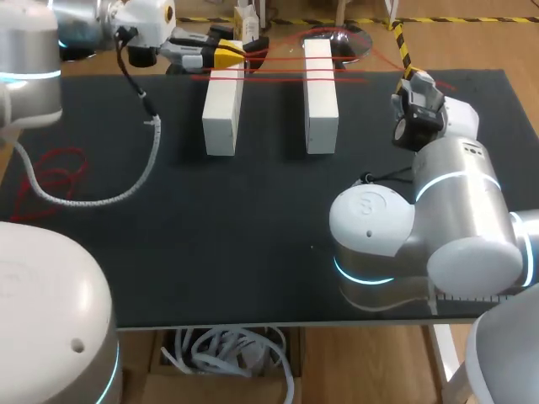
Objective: Grab the tape and strap the tape.
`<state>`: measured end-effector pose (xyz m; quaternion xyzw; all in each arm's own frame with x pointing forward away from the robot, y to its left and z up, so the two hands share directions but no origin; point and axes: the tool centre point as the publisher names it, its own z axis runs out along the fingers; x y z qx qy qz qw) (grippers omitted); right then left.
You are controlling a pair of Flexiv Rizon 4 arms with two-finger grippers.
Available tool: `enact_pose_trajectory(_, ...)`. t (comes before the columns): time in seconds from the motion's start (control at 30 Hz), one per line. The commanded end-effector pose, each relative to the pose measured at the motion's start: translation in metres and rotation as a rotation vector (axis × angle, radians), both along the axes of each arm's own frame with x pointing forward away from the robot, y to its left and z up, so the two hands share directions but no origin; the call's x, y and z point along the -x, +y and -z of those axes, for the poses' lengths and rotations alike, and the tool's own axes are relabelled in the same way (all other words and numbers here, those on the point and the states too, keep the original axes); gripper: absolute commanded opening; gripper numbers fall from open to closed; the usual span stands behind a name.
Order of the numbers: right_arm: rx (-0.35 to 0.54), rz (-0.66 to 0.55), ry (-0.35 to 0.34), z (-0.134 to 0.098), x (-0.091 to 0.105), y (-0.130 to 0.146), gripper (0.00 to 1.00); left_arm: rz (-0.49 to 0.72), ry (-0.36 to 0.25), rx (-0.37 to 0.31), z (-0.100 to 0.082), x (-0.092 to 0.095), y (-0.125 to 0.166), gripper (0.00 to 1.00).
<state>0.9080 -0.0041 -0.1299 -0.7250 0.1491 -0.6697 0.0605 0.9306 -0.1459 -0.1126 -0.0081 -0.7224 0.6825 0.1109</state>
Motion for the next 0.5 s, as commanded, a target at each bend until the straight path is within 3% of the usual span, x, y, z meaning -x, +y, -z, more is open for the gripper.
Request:
enact_pose_trajectory(0.03, 0.002, 0.001, 0.008, -0.0032, 0.0002, -0.0001, 0.0, -0.13, 0.05, -0.695, -0.0097, 0.0147, -0.0024, 0.0)
enact_pose_trajectory(0.5, 0.002, 0.001, 0.008, -0.0032, 0.0002, -0.0001, 0.0, -0.13, 0.05, -0.695, -0.0097, 0.0147, -0.0024, 0.0)
